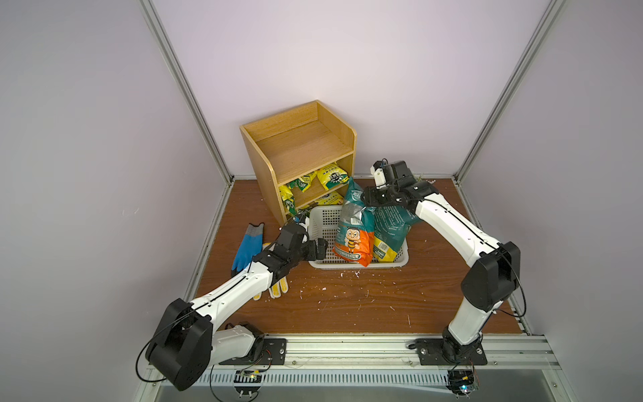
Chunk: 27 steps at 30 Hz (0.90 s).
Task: Take down the fertilizer bag from the shelf
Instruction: Place the fertilizer bag in the storage box.
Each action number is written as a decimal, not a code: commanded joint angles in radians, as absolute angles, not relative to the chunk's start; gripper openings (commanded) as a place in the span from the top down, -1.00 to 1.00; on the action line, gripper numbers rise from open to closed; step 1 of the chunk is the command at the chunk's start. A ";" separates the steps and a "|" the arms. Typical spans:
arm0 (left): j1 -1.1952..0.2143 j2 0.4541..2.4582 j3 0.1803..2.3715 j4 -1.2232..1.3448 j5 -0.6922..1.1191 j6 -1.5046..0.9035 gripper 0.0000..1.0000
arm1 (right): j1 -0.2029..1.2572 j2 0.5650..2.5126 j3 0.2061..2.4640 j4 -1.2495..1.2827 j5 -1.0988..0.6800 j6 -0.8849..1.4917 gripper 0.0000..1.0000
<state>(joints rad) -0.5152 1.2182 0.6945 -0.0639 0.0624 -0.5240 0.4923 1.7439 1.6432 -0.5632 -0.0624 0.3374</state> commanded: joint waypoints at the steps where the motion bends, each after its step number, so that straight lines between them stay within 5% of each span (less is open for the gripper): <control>1: -0.509 1.226 0.695 -0.060 0.051 -0.525 -0.99 | 0.505 1.686 1.583 -0.596 -0.071 0.353 0.60; 4: -0.509 1.229 0.704 -0.063 0.052 -0.528 -0.99 | 0.505 1.644 1.582 -0.551 -0.065 0.369 1.00; 10: -0.509 1.217 0.704 -0.069 0.037 -0.537 -0.99 | 0.545 1.509 1.609 -0.356 0.008 0.404 1.00; 15: -0.509 1.216 0.700 -0.078 0.026 -0.542 -0.99 | 0.640 1.352 1.485 -0.136 0.265 0.381 1.00; 27: -0.508 1.238 0.705 -0.074 0.026 -0.548 -0.99 | 0.822 1.098 0.692 0.578 0.570 0.372 1.00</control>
<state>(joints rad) -0.5152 1.2266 0.6945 -0.0647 0.0387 -0.5407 0.7803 1.1236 0.8017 0.2867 0.4488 0.3737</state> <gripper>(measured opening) 0.994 0.060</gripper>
